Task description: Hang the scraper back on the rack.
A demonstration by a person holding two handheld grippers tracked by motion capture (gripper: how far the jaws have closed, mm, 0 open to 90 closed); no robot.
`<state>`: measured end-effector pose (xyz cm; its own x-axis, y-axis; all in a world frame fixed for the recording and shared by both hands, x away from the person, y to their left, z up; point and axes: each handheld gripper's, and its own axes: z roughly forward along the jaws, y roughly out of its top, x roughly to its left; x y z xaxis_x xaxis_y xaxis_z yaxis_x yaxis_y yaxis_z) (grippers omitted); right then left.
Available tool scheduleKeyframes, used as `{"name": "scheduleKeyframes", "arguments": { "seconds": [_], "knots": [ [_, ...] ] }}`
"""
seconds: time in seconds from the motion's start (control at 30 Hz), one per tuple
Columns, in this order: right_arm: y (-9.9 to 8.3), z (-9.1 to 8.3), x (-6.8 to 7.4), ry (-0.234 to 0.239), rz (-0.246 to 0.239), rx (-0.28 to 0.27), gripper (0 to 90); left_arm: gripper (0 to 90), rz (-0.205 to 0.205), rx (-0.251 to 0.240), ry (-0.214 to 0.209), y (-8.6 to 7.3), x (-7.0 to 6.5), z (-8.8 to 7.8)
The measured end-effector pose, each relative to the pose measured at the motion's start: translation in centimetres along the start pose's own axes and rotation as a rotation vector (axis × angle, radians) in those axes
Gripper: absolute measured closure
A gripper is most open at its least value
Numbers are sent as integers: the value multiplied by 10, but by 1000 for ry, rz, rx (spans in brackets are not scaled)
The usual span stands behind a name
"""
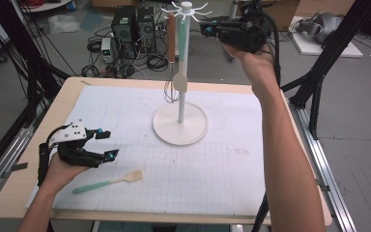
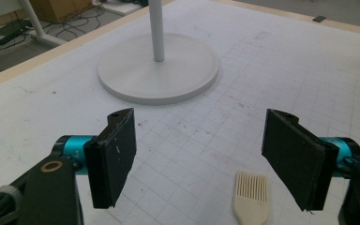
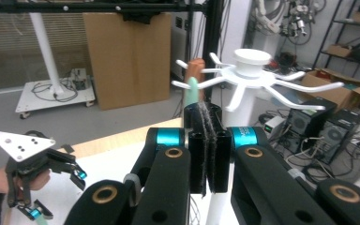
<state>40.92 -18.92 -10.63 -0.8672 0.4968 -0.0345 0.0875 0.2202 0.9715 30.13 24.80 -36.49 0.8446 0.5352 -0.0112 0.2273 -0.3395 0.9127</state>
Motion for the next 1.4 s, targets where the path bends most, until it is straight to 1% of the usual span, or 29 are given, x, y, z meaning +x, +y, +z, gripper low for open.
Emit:
{"name": "scheduleKeyframes", "arguments": {
  "seconds": [0.37,0.5,0.57,0.67,0.73,0.8,0.87,1.07,1.1,1.13,1.33,1.4],
  "knots": [
    [-3,-1,-11,-25,15,-3,891,268,2,1,-1,0,0,-1],
    [-3,1,-13,-29,19,-5,891,268,3,-1,-2,0,0,0],
    [-3,2,-15,-31,31,-3,890,268,-1,-2,-2,0,0,0],
    [-3,4,-16,-25,33,-8,891,268,3,2,-3,0,0,0],
    [-2,5,-15,-18,28,-2,891,268,1,0,-4,0,0,0],
    [-1,6,-14,-9,27,-14,892,268,0,1,-3,0,0,0],
    [-1,7,-13,-2,24,-14,892,268,-2,-2,-3,0,0,0],
    [0,10,-10,17,21,-9,892,268,6,3,-5,0,0,1],
    [0,11,-9,13,17,-8,892,268,6,4,-5,0,0,1],
    [0,11,-8,15,21,-7,892,268,6,4,-6,0,0,1],
    [2,16,-4,26,6,-3,892,268,5,1,-8,0,0,0],
    [2,17,-2,31,13,-8,892,268,6,1,-7,0,0,0]
  ]
}}
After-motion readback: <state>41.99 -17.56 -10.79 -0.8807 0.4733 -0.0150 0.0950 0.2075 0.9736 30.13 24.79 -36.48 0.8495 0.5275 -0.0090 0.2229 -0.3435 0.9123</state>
